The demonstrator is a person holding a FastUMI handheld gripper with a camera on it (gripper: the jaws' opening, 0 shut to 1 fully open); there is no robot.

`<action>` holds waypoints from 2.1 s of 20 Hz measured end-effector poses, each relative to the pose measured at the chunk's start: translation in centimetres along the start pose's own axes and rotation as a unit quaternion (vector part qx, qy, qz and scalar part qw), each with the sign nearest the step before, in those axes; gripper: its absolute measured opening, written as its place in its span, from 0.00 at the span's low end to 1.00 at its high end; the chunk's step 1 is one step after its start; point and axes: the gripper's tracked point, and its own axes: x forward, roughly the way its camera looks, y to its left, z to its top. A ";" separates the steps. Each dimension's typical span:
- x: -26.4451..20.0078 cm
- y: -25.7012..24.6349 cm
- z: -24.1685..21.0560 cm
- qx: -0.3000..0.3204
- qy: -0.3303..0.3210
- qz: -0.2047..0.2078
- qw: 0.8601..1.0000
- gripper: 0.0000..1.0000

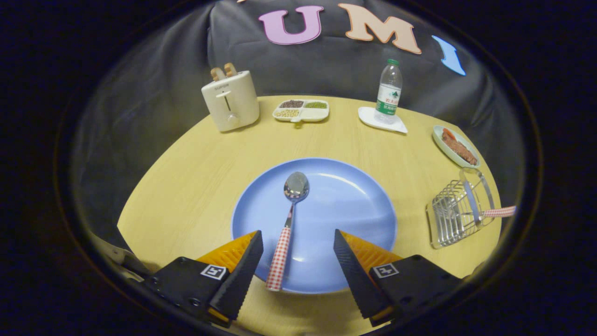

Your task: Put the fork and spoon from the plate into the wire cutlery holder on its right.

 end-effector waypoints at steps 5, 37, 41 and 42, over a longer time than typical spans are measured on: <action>1.0 0.5 -1.5 -0.015 0.021 -0.003 1.000 0.59; -9.5 -14.1 3.0 -0.111 0.068 0.032 0.991 0.13; -10.7 -16.9 3.4 -0.133 0.085 0.039 0.987 0.13; -11.1 -17.4 3.5 -0.135 0.091 0.044 0.986 0.13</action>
